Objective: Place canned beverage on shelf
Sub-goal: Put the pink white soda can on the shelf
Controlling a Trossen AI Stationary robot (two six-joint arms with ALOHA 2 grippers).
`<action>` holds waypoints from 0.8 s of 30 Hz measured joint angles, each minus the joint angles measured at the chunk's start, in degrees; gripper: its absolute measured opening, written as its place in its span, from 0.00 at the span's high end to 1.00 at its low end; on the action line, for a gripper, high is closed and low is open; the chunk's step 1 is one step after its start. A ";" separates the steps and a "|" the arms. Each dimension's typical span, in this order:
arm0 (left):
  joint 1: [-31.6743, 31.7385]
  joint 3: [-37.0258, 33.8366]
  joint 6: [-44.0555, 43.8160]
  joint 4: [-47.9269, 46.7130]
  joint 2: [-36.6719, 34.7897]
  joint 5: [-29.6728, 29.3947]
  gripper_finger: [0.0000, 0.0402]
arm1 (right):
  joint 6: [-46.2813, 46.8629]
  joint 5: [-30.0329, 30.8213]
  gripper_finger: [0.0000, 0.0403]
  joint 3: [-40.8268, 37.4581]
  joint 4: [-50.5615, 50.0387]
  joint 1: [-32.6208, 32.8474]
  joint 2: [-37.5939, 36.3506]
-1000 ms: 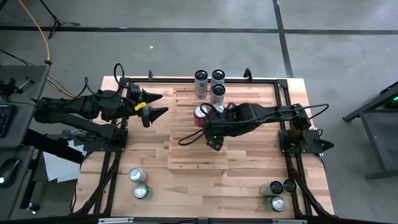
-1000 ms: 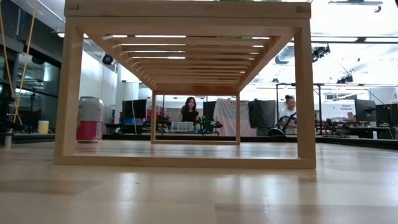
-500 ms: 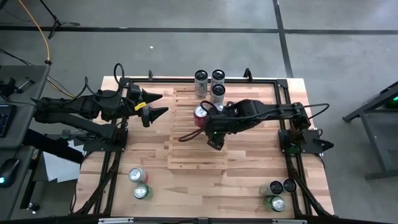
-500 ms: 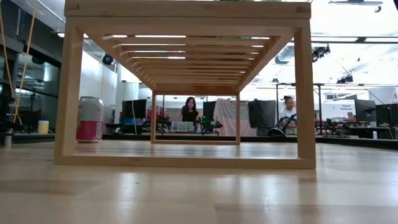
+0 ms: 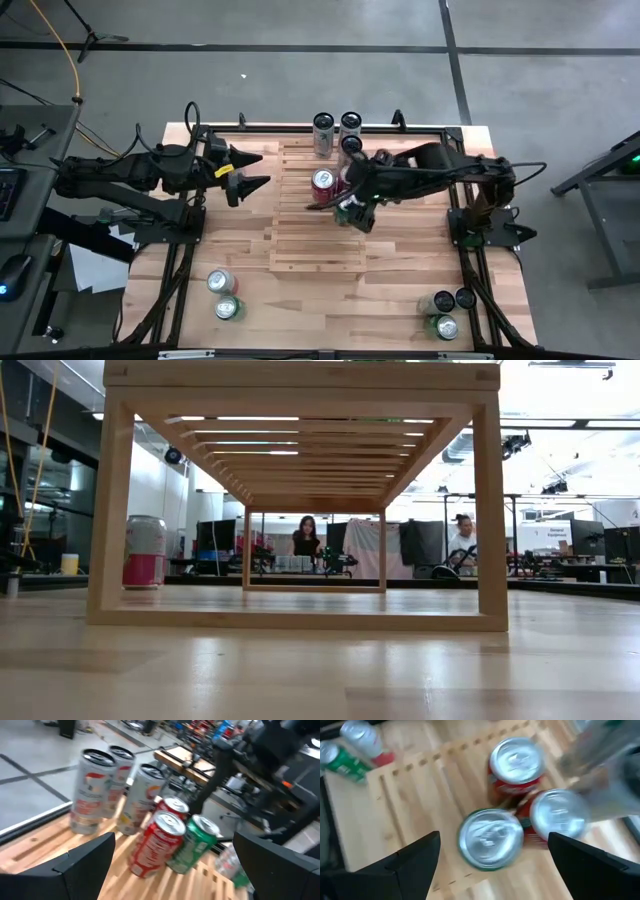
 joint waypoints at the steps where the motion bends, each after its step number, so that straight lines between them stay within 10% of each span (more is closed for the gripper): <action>1: 0.00 0.00 0.00 0.02 -0.06 1.21 0.01 | 0.03 1.73 0.12 0.02 0.01 0.04 -0.53; 12: -0.02 0.00 -0.06 -0.79 -1.44 6.57 0.01 | -0.81 13.28 0.12 -3.68 -1.31 -0.09 -8.98; 24: 0.32 0.34 -2.26 -4.78 -1.67 0.32 0.01 | 24.87 11.54 0.12 -46.05 6.68 -0.09 -35.60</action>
